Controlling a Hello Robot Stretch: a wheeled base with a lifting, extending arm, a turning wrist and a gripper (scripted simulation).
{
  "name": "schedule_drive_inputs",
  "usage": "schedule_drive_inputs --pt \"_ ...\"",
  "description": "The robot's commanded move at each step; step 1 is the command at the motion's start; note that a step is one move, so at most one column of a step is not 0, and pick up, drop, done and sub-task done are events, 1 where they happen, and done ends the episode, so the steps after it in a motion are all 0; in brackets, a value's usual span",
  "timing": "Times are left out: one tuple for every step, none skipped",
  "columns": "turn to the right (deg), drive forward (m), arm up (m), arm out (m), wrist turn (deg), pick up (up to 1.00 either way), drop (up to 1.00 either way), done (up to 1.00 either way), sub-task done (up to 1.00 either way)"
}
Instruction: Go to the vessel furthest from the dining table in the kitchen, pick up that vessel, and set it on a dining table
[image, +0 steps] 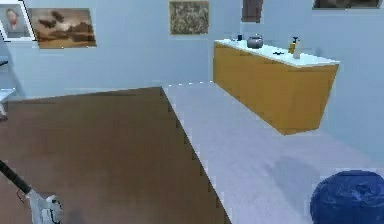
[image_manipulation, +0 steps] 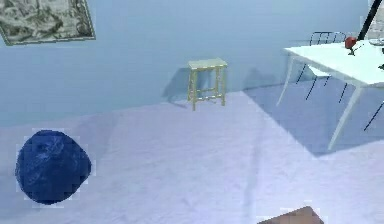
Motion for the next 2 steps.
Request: schedule_drive_inputs --pt "0.0 1.00 0.00 0.00 0.0 0.00 0.00 0.00 0.00" --pt "3.0 0.00 0.00 0.00 0.0 0.00 0.00 0.00 0.00"
